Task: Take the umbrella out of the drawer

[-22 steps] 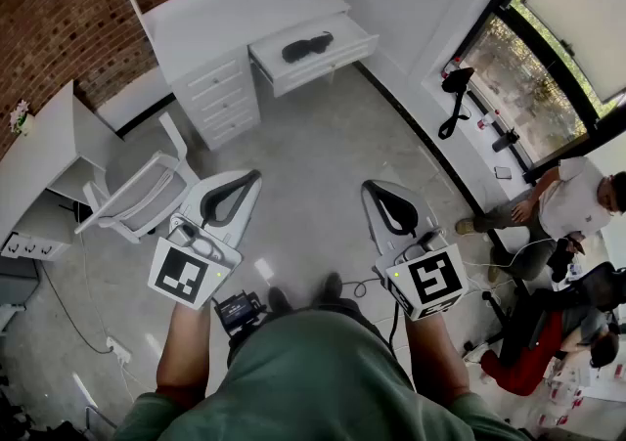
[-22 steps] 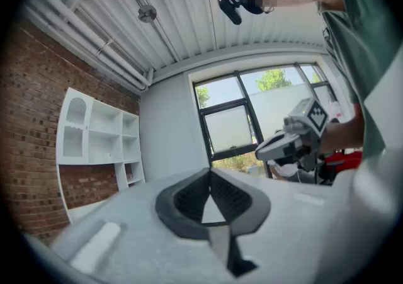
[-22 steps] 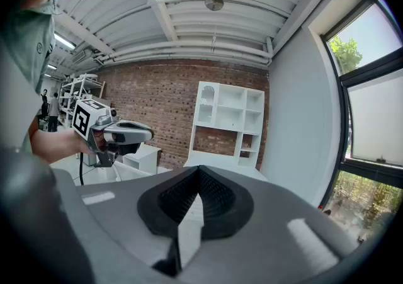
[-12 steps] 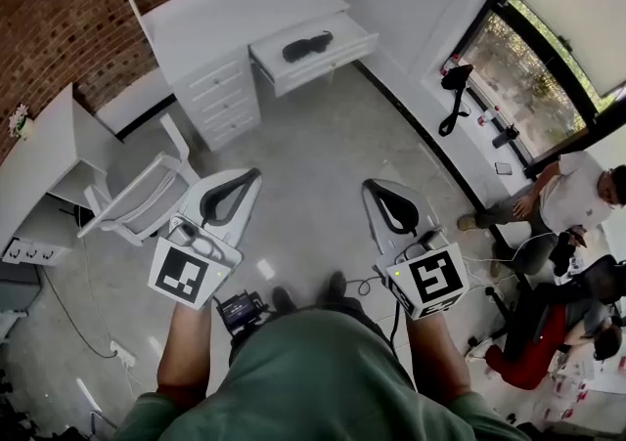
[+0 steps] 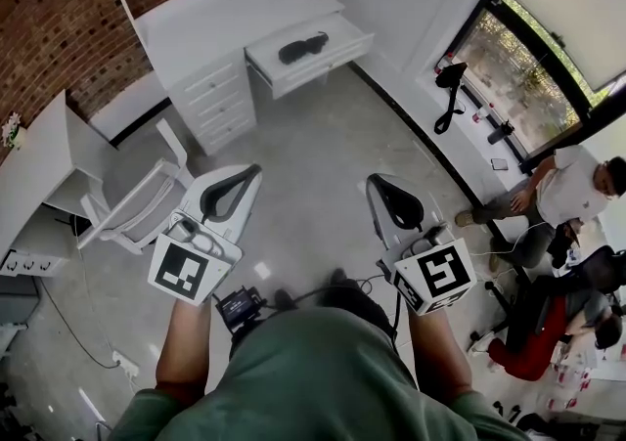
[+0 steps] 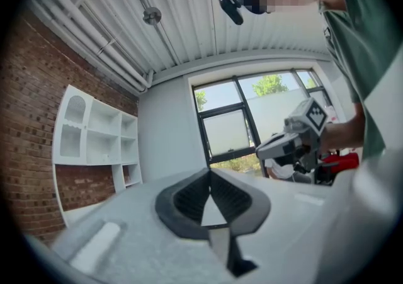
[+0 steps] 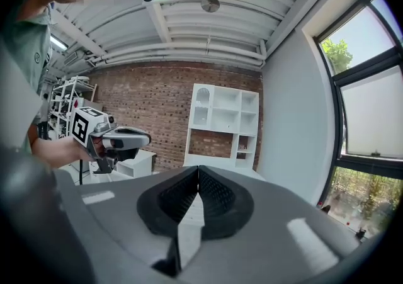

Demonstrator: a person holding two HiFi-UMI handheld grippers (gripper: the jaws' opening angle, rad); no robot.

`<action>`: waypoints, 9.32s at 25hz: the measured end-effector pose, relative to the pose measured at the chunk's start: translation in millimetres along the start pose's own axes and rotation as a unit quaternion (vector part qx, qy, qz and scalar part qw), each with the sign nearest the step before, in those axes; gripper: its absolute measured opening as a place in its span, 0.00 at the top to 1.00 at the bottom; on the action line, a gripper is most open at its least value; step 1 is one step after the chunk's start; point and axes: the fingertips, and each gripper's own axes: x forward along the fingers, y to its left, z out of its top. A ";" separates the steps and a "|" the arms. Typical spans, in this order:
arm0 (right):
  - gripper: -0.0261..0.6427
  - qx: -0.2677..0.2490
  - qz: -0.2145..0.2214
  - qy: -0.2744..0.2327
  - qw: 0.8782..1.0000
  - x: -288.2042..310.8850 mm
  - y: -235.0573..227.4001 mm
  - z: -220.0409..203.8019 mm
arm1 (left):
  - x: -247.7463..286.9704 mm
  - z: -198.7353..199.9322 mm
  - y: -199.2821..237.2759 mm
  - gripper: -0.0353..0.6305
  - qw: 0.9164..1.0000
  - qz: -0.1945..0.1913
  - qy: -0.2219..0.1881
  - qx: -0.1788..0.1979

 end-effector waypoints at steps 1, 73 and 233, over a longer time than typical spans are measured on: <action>0.95 0.000 -0.001 0.000 1.000 2.6 -3.1 0.3 | 2.8 -1.7 1.7 0.94 1.000 -0.002 0.001 0.000; 0.95 0.039 0.128 0.007 0.991 550.6 -459.1 -6.1 | 509.3 -161.0 438.2 0.94 0.992 0.085 0.087 -0.032; 0.63 -0.478 0.463 0.190 0.722 920.2 -590.6 -240.5 | 662.8 -469.3 622.7 0.58 0.859 0.077 0.504 0.053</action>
